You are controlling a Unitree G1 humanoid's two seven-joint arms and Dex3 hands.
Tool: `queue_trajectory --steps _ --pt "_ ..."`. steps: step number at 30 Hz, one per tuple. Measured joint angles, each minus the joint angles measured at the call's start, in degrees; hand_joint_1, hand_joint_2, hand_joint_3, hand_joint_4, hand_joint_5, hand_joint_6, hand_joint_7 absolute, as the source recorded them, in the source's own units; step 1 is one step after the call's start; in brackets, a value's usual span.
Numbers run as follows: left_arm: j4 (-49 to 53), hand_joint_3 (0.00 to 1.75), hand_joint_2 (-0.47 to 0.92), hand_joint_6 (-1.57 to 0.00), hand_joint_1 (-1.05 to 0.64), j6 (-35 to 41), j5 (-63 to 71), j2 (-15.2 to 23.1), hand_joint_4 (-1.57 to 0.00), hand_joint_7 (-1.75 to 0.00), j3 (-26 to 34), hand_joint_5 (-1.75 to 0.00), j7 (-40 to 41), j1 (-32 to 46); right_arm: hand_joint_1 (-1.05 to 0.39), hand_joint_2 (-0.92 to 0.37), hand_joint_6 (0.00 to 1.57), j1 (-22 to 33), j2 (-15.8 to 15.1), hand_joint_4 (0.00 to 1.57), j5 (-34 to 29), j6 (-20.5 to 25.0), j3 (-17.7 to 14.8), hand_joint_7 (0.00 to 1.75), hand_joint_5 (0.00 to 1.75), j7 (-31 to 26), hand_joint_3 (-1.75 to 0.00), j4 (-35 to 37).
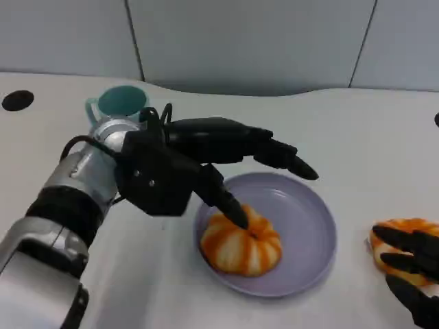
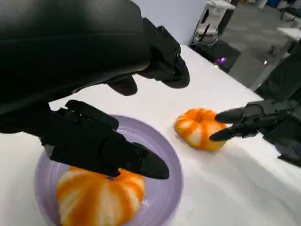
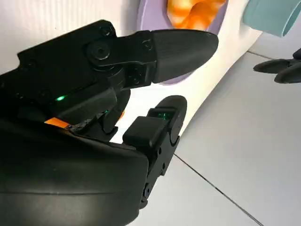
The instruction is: Grasp the bread from the table and place it into the plate.
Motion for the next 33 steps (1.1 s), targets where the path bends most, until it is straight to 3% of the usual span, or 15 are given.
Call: queue_trajectory --steps 4,7,14,18,19,20,21,22,24,25,26,28,33 --pt "-3.34 0.01 0.92 -0.29 -0.62 9.5 -11.93 7.72 0.0 -0.07 10.26 -0.59 -4.07 7.95 -0.4 -0.92 0.78 0.96 -0.36 0.87 0.03 0.03 -1.01 0.0 0.14 -0.03 -0.35 0.12" --pt "-6.1 0.0 0.92 -0.29 -0.6 14.09 -14.6 11.36 0.0 -0.05 13.62 -0.56 -5.52 13.1 -0.4 -0.92 0.79 0.79 -0.45 0.88 0.03 0.28 -1.25 0.01 0.14 0.01 -0.35 0.04" --pt "-12.94 0.04 0.92 -0.37 -0.66 18.34 -18.15 12.11 -0.2 -0.03 18.52 -0.45 -5.75 21.89 -0.4 -0.92 0.79 0.23 -0.39 0.89 0.6 1.38 -1.42 0.0 0.14 0.24 -0.34 -0.13" --pt "-17.69 0.04 0.92 -0.52 -0.64 21.55 -18.11 12.16 -0.35 -0.06 20.26 -0.65 -3.06 27.01 -0.4 -0.92 0.79 0.35 -0.29 0.89 0.73 2.02 -1.41 0.0 0.13 0.3 -0.34 -0.13" --pt "-19.41 0.03 0.92 -0.64 -0.61 22.72 -18.26 12.15 -0.37 -0.12 20.81 -0.91 -2.11 28.34 -0.4 -0.92 0.79 0.29 -0.22 0.89 0.77 2.19 -1.39 0.0 0.13 0.31 -0.34 -0.15" --pt "-20.83 0.01 0.92 -0.67 -0.58 24.16 -18.5 12.14 -0.37 -0.29 21.15 -1.13 -1.25 29.58 -0.4 -0.92 0.79 0.23 -0.17 0.89 0.83 2.35 -1.38 0.0 0.13 0.32 -0.34 -0.16" --pt "-22.05 0.01 0.92 -0.63 -0.54 25.9 -18.63 12.05 -0.4 -0.63 21.46 -1.32 -0.34 30.76 -0.4 -0.92 0.79 0.18 -0.13 0.9 0.88 2.36 -1.38 0.0 0.13 0.32 -0.34 -0.16" --pt "-23.16 0.0 0.92 -0.56 -0.51 27.84 -18.63 11.9 -0.43 -0.95 21.69 -1.45 1.01 31.99 -0.4 -0.92 0.79 0.12 -0.13 0.9 0.88 2.35 -1.37 0.0 0.13 0.32 -0.34 -0.16" --pt "-24.87 0.0 0.92 -0.54 -0.49 31.03 -18.08 11.37 -0.48 -1.18 21.73 -1.55 3.67 34.12 -0.41 -0.92 0.79 0.13 -0.14 0.9 0.75 2.33 -1.38 0.0 0.13 0.31 -0.35 -0.16" --pt "-25.69 0.0 0.91 -0.5 -0.45 32.41 -17.48 11.05 -0.53 -1.44 21.67 -1.67 4.87 35.14 -0.41 -0.92 0.79 0.17 -0.15 0.9 0.67 2.31 -1.38 0.0 0.13 0.31 -0.35 -0.16" --pt "-26.8 0.0 0.91 -0.46 -0.41 34.21 -16.74 10.79 -0.56 -1.59 21.47 -1.71 6.23 36.03 -0.4 -0.92 0.79 0.19 -0.18 0.9 0.65 2.26 -1.38 0.0 0.12 0.31 -0.35 -0.14" --pt "-29.76 0.0 0.91 -0.43 -0.35 40.09 -15.39 10.59 -0.59 -1.71 20.6 -1.74 8.99 37.78 -0.39 -0.92 0.78 0.14 -0.29 0.89 0.64 1.98 -1.4 0.0 0.12 0.33 -0.35 0.0" --pt "-33.12 0.0 0.87 -0.49 -0.35 51.59 -15.1 9.85 -0.66 -1.75 19.38 -1.75 10.37 40.64 -0.39 -0.92 0.8 0.1 -1.03 0.9 1.0 0.92 -1.54 0.01 0.12 0.61 -0.35 0.45"
